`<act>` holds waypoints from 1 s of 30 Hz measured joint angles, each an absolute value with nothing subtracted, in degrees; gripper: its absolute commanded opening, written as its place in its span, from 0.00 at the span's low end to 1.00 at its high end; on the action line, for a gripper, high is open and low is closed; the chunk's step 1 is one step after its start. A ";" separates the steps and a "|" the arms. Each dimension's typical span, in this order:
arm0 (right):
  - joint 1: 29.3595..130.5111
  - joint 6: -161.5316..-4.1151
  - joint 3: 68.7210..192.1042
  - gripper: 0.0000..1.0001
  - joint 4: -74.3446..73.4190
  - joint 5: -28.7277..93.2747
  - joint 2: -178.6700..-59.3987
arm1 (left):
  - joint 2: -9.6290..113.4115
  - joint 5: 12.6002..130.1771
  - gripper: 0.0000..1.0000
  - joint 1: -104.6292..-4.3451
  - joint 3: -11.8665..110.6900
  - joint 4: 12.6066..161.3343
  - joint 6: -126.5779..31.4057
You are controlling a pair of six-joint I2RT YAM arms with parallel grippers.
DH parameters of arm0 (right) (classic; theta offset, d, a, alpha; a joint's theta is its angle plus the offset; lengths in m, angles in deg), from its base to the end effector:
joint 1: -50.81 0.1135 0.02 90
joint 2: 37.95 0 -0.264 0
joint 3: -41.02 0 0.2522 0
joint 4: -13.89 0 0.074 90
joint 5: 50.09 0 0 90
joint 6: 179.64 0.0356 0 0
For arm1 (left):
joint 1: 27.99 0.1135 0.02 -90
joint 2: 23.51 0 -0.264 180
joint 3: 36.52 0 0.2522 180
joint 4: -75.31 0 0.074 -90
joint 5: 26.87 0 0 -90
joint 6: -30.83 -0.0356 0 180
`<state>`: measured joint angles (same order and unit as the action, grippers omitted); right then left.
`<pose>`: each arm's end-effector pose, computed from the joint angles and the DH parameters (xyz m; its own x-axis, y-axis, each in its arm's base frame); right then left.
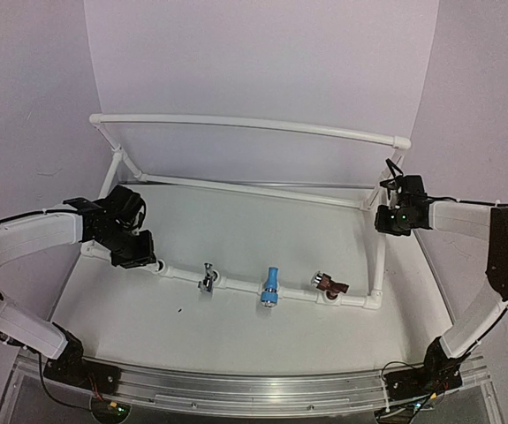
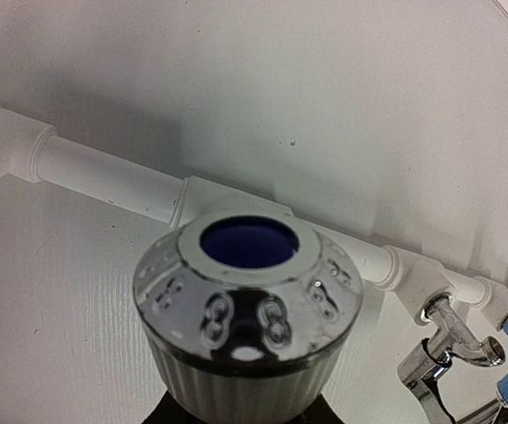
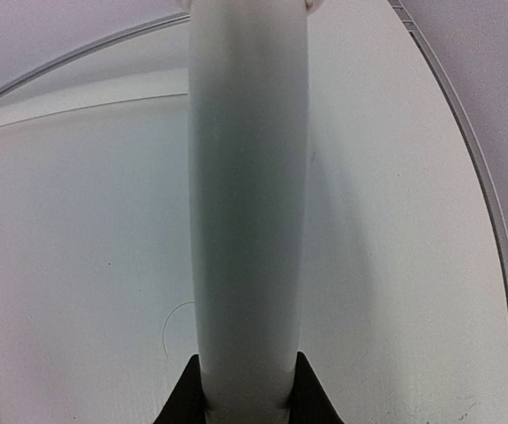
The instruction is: Install the water faucets
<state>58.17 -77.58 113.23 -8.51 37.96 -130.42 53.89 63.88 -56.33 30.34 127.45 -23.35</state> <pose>0.3455 0.0459 0.2157 -0.6892 0.1215 -0.7143 -0.0091 0.9843 0.1762 0.2292 -0.1241 0.2276 -0.9150 -0.1714 -0.3653 -0.0685 0.9581 -0.2780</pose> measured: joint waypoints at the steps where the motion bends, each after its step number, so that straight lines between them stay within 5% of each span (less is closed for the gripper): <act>1: 58.15 -77.58 113.23 0.00 -8.51 37.94 -130.42 | 53.91 63.90 0.00 -56.33 30.34 127.43 -23.35; 30: 58.08 -77.61 113.23 0.00 -8.49 37.74 -130.42 | 54.68 62.93 0.00 -56.33 29.61 123.75 -24.65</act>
